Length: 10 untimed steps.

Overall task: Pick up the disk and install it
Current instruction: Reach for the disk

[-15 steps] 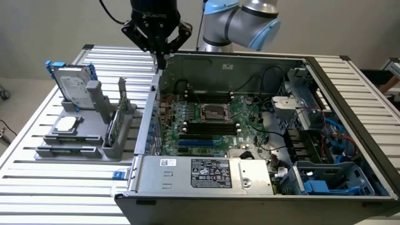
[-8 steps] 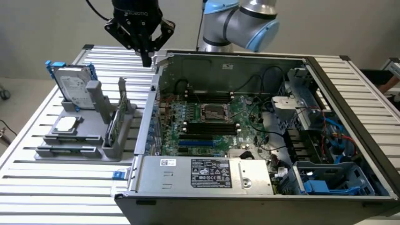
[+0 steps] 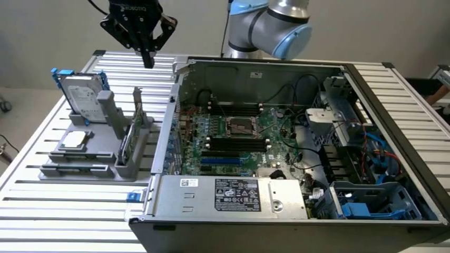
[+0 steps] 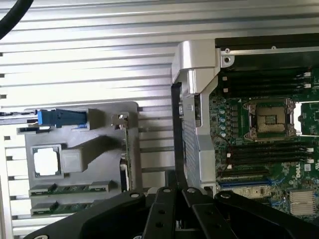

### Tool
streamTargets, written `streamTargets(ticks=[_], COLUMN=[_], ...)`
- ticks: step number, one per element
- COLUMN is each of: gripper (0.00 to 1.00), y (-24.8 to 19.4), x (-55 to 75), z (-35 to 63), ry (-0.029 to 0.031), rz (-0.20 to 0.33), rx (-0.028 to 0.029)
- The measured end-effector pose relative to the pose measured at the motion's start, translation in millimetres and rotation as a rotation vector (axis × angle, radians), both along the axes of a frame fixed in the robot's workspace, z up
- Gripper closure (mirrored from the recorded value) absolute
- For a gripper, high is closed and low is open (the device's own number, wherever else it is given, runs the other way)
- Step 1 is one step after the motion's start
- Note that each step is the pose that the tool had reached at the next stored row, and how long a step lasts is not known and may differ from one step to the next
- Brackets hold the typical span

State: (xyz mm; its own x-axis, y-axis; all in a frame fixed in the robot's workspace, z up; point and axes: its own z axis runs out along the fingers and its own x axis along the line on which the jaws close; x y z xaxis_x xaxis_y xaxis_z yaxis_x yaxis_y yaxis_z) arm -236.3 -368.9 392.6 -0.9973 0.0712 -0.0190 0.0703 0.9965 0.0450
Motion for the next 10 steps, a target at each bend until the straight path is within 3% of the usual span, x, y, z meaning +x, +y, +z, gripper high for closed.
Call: streamTargets(ticks=[10], gripper=[0.89], y=[22.4], x=[-44.8], z=[0.0], ry=[0.0001], rz=[0.000], rx=[-0.0120])
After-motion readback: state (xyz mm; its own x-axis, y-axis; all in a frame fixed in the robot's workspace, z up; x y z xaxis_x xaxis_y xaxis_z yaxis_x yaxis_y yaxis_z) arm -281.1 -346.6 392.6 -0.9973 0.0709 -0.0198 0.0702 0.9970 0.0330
